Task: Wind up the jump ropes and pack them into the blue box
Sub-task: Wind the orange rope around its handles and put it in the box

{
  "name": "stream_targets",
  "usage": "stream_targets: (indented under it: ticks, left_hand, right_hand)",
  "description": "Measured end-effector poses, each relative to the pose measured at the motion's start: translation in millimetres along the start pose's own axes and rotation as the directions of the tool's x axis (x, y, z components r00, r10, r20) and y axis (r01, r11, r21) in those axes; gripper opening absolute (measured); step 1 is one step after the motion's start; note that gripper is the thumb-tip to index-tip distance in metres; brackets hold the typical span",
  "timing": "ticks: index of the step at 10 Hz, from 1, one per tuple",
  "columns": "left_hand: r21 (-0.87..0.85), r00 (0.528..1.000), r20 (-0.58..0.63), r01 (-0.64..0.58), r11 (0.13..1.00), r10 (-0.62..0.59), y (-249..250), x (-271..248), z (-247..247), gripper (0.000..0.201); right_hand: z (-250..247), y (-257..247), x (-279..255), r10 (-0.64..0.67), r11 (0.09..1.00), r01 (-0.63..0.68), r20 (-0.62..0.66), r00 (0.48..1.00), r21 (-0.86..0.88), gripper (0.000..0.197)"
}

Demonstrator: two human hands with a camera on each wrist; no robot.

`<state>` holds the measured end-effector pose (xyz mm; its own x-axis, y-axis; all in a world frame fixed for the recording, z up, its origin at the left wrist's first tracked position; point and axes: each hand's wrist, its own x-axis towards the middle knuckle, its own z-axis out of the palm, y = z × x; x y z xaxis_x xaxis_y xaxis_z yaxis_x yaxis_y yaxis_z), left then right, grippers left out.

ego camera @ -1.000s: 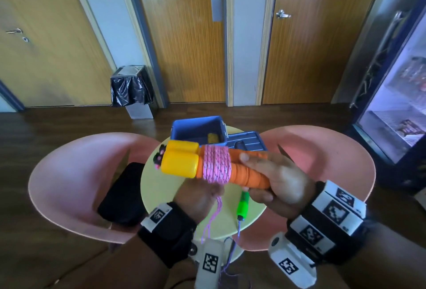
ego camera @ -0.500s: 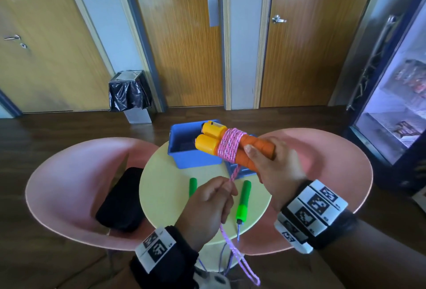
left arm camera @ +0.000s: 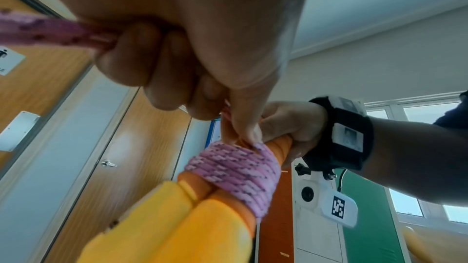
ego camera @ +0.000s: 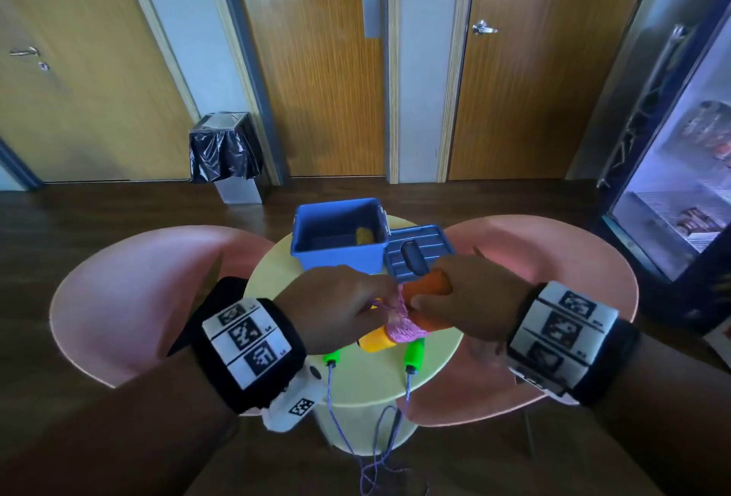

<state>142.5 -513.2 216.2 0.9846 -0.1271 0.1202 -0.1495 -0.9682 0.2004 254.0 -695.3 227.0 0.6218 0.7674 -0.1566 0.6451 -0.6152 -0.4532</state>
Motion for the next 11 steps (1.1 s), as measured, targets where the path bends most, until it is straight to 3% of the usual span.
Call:
stream_targets:
  ticks: [1, 2, 4, 5, 6, 7, 8, 9, 10, 11]
  left_hand:
    - [-0.004, 0.997, -0.006, -0.073, 0.997, 0.073, -5, 8, -2, 0.027]
    - [-0.149, 0.997, 0.005, -0.076, 0.986, 0.078, -12, 15, -7, 0.032]
    - [-0.418, 0.998, 0.004, -0.05, 0.907, 0.057, -19, 23, -8, 0.018]
    - [-0.542, 1.0, -0.004, -0.006, 0.84, 0.005, -17, 25, -9, 0.012]
    - [-0.653, 1.0, -0.002, 0.004, 0.757, -0.006, -12, 23, -4, 0.009]
    - [-0.722, 0.995, 0.019, 0.085, 0.687, -0.102, -8, 26, 11, 0.017]
    - [-0.862, 0.999, 0.034, 0.041, 0.506, -0.023, -2, 18, 20, 0.009]
    - [-0.911, 0.945, -0.109, 0.029, 0.412, -0.307, 22, 27, 32, 0.006]
    - [-0.629, 0.169, -0.772, -0.345, 0.697, -0.613, 59, 78, 54, 0.057]
    - [-0.968, 0.846, -0.217, -0.123, 0.217, -0.487, 18, 17, 43, 0.039]
  right_hand:
    - [-12, 0, 0, -0.001, 1.0, -0.001, 0.09, 0.996, 0.024, 0.037]
    - [-21, 3, -3, 0.028, 0.996, -0.04, 0.146, 0.989, 0.085, 0.04]
    - [-39, 4, -18, 0.08, 0.946, -0.165, 0.292, 0.953, 0.278, 0.04]
    - [-44, 4, -25, 0.026, 0.866, -0.189, 0.336, 0.942, 0.463, 0.044]
    - [-39, 8, -28, -0.054, 0.779, -0.171, 0.337, 0.94, 0.603, 0.073]
    - [-29, 12, -30, -0.136, 0.701, -0.122, 0.3, 0.944, 0.703, 0.08]
    - [-20, 13, -30, -0.196, 0.581, -0.081, 0.236, 0.952, 0.81, 0.07]
    - [-10, 11, -30, -0.24, 0.471, -0.068, 0.202, 0.95, 0.879, 0.06]
    - [0, 8, -31, -0.25, 0.38, -0.061, 0.167, 0.954, 0.923, 0.056]
    - [3, 6, -34, -0.227, 0.349, -0.07, 0.157, 0.961, 0.935, 0.036]
